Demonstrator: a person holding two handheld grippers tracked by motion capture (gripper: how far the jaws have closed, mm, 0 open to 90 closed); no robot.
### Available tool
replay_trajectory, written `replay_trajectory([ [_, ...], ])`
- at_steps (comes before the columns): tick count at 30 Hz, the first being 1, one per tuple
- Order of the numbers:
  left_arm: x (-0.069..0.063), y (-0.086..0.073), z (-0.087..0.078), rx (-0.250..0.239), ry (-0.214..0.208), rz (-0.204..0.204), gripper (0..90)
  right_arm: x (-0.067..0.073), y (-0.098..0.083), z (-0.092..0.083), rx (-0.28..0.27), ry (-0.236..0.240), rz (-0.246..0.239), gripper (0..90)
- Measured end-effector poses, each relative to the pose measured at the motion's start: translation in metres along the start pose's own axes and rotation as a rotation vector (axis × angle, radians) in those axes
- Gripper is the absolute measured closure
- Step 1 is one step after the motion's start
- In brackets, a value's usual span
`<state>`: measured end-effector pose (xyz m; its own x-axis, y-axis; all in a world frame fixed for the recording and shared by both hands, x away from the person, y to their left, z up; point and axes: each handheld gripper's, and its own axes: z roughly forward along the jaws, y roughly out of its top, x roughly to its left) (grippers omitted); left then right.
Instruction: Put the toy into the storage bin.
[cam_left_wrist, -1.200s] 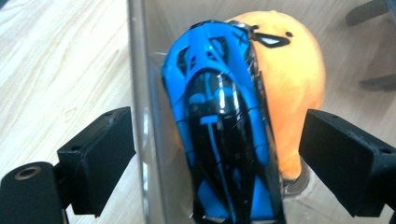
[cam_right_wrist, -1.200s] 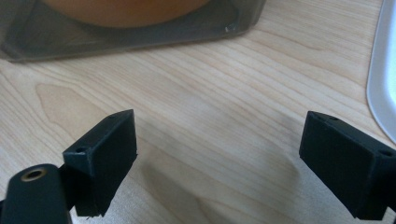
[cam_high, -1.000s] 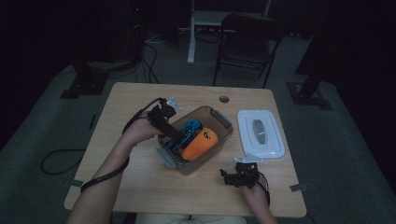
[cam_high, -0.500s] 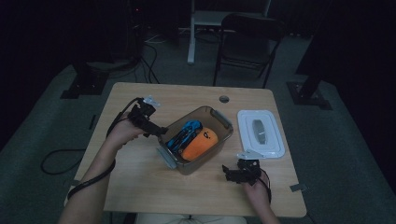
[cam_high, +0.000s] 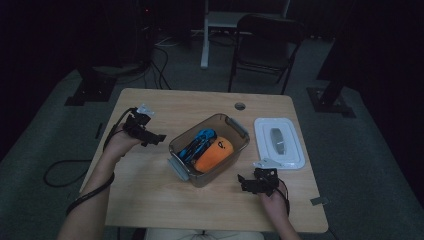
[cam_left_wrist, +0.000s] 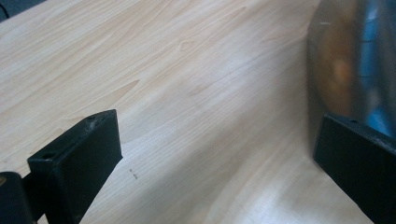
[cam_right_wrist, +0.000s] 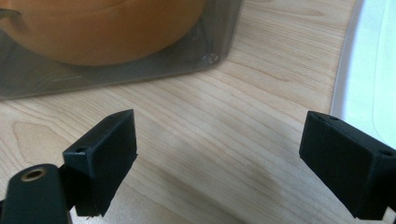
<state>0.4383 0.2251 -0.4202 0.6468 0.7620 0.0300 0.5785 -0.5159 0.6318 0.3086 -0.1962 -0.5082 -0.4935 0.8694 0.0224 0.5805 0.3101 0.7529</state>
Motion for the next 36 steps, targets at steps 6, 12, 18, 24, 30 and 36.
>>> replay_trajectory([
  [6,0.005,-0.006,0.031,0.013,0.005,-0.047,1.7,0.001,0.005,0.004,-0.003,-0.002,-0.005,10.9],
  [12,0.002,-0.007,0.059,0.038,-0.011,-0.055,1.7,0.000,0.011,0.010,-0.015,-0.005,0.003,10.8],
  [18,-0.004,-0.004,0.075,-0.003,-0.013,-0.071,1.7,0.000,0.018,0.016,-0.037,0.027,0.009,10.8],
  [24,-0.016,0.002,0.084,0.014,-0.031,-0.032,1.7,-0.002,0.022,0.024,-0.009,0.004,0.041,10.9],
  [30,-0.023,0.001,0.084,0.034,-0.054,-0.008,4.1,-0.002,0.027,0.028,-0.009,-0.005,0.050,10.9],
  [36,-0.035,-0.007,0.078,0.034,-0.065,-0.004,4.1,-0.003,0.027,0.027,-0.013,-0.007,0.042,10.8],
])
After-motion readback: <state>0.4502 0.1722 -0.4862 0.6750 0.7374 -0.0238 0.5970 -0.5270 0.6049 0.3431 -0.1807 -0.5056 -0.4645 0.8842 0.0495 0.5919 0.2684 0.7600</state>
